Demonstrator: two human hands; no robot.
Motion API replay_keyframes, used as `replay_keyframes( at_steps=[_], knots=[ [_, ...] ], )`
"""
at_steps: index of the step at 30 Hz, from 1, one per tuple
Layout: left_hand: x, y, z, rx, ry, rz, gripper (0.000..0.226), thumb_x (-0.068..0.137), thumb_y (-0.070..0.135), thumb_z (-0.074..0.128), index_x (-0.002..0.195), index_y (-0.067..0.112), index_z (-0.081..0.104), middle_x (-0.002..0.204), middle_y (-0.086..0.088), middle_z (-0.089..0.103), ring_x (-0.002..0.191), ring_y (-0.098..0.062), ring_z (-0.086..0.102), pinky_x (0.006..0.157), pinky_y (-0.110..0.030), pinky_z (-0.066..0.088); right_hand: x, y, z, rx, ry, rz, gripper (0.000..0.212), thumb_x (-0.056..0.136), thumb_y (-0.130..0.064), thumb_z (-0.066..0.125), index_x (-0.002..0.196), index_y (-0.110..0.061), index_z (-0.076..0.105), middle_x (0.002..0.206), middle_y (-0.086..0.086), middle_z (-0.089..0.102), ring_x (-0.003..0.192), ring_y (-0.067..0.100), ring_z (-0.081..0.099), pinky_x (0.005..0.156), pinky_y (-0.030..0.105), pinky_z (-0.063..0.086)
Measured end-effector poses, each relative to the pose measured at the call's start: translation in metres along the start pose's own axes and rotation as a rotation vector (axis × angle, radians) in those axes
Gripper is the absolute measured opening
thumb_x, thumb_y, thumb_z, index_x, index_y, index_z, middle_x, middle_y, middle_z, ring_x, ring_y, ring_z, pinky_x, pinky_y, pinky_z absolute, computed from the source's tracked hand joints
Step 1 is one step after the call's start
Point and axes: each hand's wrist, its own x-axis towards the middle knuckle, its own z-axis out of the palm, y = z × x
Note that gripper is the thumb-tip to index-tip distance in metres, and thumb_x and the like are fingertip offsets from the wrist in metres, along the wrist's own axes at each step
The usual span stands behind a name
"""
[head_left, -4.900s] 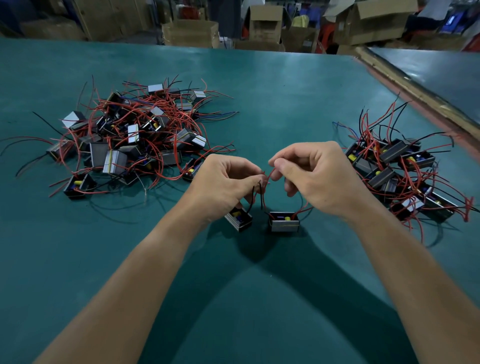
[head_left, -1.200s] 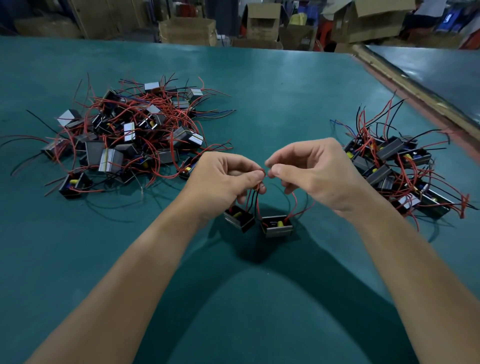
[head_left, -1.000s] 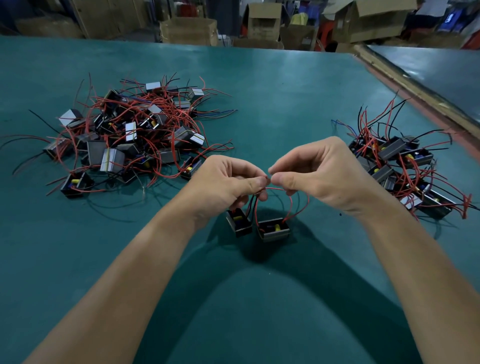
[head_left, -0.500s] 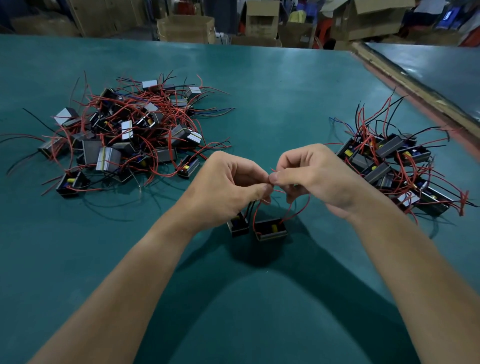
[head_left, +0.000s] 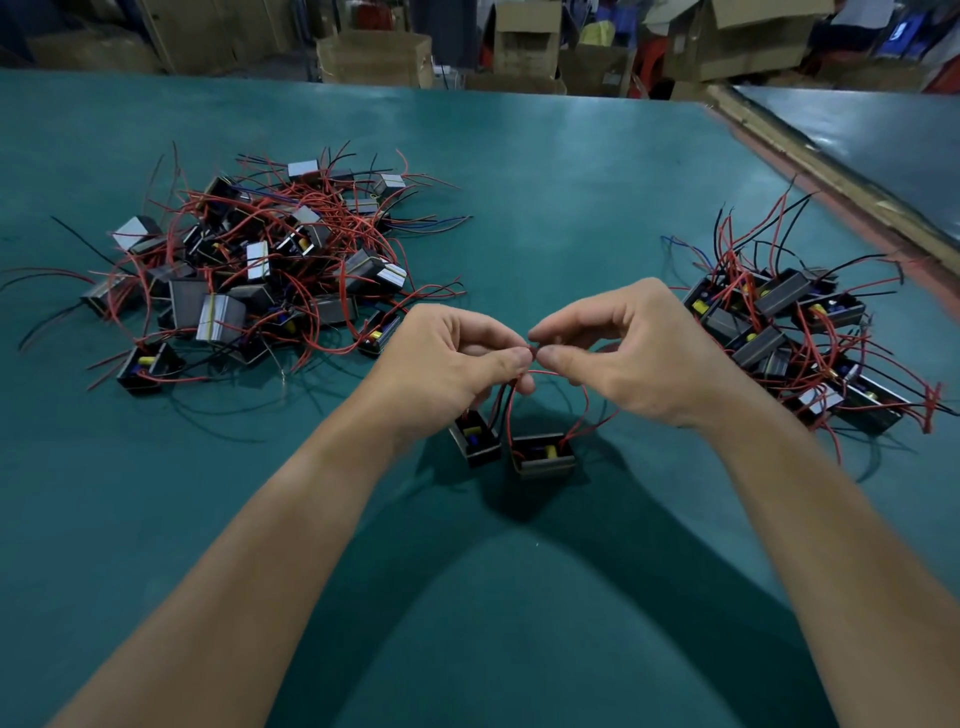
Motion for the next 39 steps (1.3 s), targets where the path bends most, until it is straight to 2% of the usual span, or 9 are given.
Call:
replay_keyframes(
  at_steps=[2,7,10,15,19,24,28,35,39],
  knots=[
    [0.000,0.001,-0.001,-0.016,0.001,-0.015,0.012,0.090,0.001,0.065,0.079,0.005,0.070,0.059,-0.002,0.070,0.038,-0.008,0.032,0.038,-0.015,0.027,-0.001,-0.001,0.000,-0.035,-0.015,-0.007,0.008,0.085,-0.014,0.076,0.081,-0.020,0.079,0.069,-0.004,0.074,0.058,-0.001,0.059,0.059,0.021,0.050],
    [0.000,-0.001,0.000,0.047,0.008,0.019,0.009,0.088,0.001,0.068,0.080,0.002,0.072,0.058,-0.002,0.070,0.041,-0.006,0.039,0.042,-0.012,0.030,-0.001,-0.003,0.000,-0.057,-0.012,0.039,0.021,0.089,-0.020,0.072,0.068,-0.016,0.073,0.060,0.011,0.065,0.053,0.014,0.051,0.053,0.041,0.046],
    [-0.001,-0.002,0.002,0.099,0.021,0.073,0.008,0.087,-0.002,0.068,0.080,-0.002,0.071,0.058,-0.001,0.069,0.042,0.001,0.056,0.048,-0.007,0.040,0.001,-0.006,0.004,-0.010,-0.029,0.134,0.028,0.090,-0.016,0.069,0.063,-0.009,0.067,0.056,0.015,0.059,0.051,0.017,0.049,0.049,0.038,0.043],
    [-0.001,-0.005,0.002,0.274,0.043,0.161,0.009,0.086,0.002,0.069,0.079,0.006,0.074,0.065,-0.002,0.073,0.057,-0.004,0.067,0.060,-0.018,0.050,0.004,-0.002,0.013,0.223,-0.052,0.349,0.036,0.095,-0.012,0.062,0.059,-0.007,0.061,0.047,-0.004,0.055,0.041,0.008,0.046,0.042,0.022,0.043],
    [-0.001,-0.002,0.002,0.173,0.043,0.108,0.010,0.088,0.000,0.067,0.081,-0.003,0.073,0.057,0.002,0.069,0.041,0.002,0.055,0.047,-0.007,0.039,0.003,-0.002,0.011,0.160,0.045,0.166,0.017,0.088,-0.008,0.072,0.071,-0.003,0.069,0.057,0.005,0.066,0.049,0.013,0.054,0.051,0.032,0.048],
    [0.000,0.000,0.000,0.035,0.027,-0.034,0.016,0.089,0.002,0.064,0.074,0.005,0.071,0.056,-0.001,0.067,0.041,-0.010,0.032,0.039,-0.016,0.026,-0.001,-0.004,0.006,0.011,0.020,-0.033,0.012,0.081,-0.004,0.076,0.076,-0.015,0.077,0.067,0.001,0.073,0.057,0.014,0.063,0.061,0.030,0.053],
    [0.000,0.001,-0.002,0.011,-0.005,-0.074,0.018,0.088,0.003,0.064,0.072,0.009,0.071,0.057,-0.001,0.068,0.048,-0.016,0.033,0.040,-0.019,0.026,-0.001,-0.004,0.005,-0.087,0.028,-0.047,0.017,0.083,-0.012,0.077,0.075,-0.026,0.078,0.064,-0.005,0.072,0.057,0.012,0.062,0.059,0.027,0.050],
    [0.001,-0.001,-0.002,0.019,-0.023,-0.085,0.020,0.087,0.004,0.066,0.069,0.012,0.072,0.058,-0.002,0.068,0.046,-0.013,0.033,0.041,-0.018,0.024,-0.002,-0.005,0.003,-0.234,-0.023,-0.048,0.013,0.088,-0.018,0.068,0.076,-0.022,0.074,0.065,-0.005,0.069,0.061,0.016,0.062,0.061,0.033,0.050],
    [0.000,-0.006,0.002,0.185,0.026,0.071,0.016,0.085,0.000,0.068,0.072,0.008,0.073,0.059,-0.001,0.070,0.043,-0.002,0.052,0.047,-0.014,0.039,-0.002,-0.007,0.006,-0.315,-0.069,0.022,0.021,0.089,-0.018,0.064,0.069,-0.022,0.067,0.061,-0.002,0.067,0.056,0.014,0.058,0.057,0.031,0.049]
  ],
)
